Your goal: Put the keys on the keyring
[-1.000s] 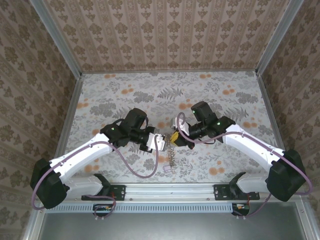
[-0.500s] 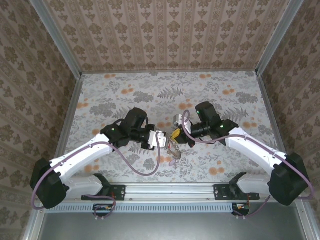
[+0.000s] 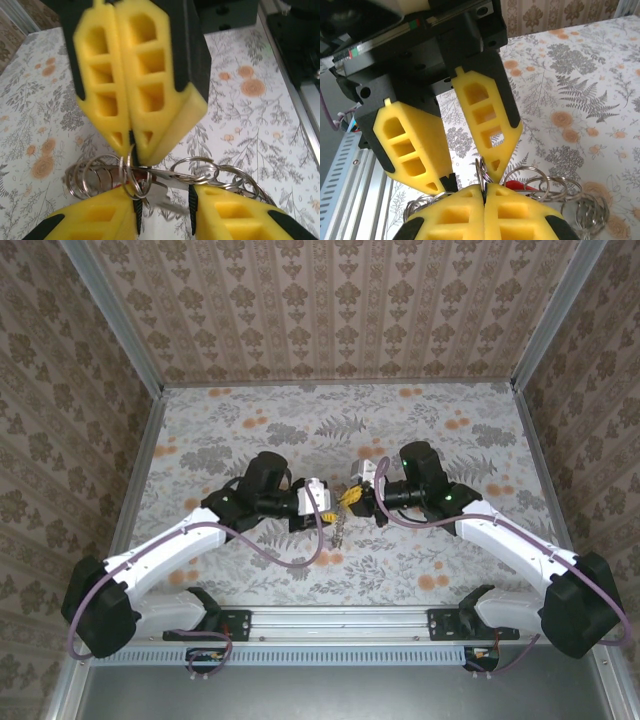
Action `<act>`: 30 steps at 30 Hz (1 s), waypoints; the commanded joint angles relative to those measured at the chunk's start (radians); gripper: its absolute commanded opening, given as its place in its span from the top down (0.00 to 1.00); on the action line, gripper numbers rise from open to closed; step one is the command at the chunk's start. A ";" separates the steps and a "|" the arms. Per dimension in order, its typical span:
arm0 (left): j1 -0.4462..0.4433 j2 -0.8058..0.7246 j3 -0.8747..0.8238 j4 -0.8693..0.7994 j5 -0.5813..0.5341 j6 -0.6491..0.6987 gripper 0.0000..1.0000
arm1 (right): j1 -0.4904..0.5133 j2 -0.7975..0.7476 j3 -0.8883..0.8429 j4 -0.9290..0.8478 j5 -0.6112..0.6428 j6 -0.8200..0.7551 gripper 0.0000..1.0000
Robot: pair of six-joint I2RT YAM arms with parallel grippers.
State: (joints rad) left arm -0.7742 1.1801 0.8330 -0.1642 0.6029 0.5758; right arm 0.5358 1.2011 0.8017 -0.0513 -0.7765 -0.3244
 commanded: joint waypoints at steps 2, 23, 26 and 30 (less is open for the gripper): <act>0.037 -0.034 0.007 0.080 0.096 -0.122 0.68 | 0.000 -0.032 -0.030 0.080 -0.015 0.030 1.00; 0.052 -0.010 0.002 0.087 0.114 -0.153 0.71 | 0.001 -0.064 -0.096 0.188 -0.007 0.055 1.00; 0.052 -0.002 0.008 0.097 0.105 -0.159 0.73 | 0.001 -0.060 -0.092 0.189 -0.013 0.048 1.00; 0.052 0.010 0.018 0.098 0.103 -0.160 0.80 | 0.001 -0.060 -0.093 0.210 -0.018 0.049 1.00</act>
State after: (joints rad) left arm -0.7258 1.1790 0.8333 -0.0856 0.7067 0.4332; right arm 0.5358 1.1622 0.7113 0.0910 -0.7708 -0.2806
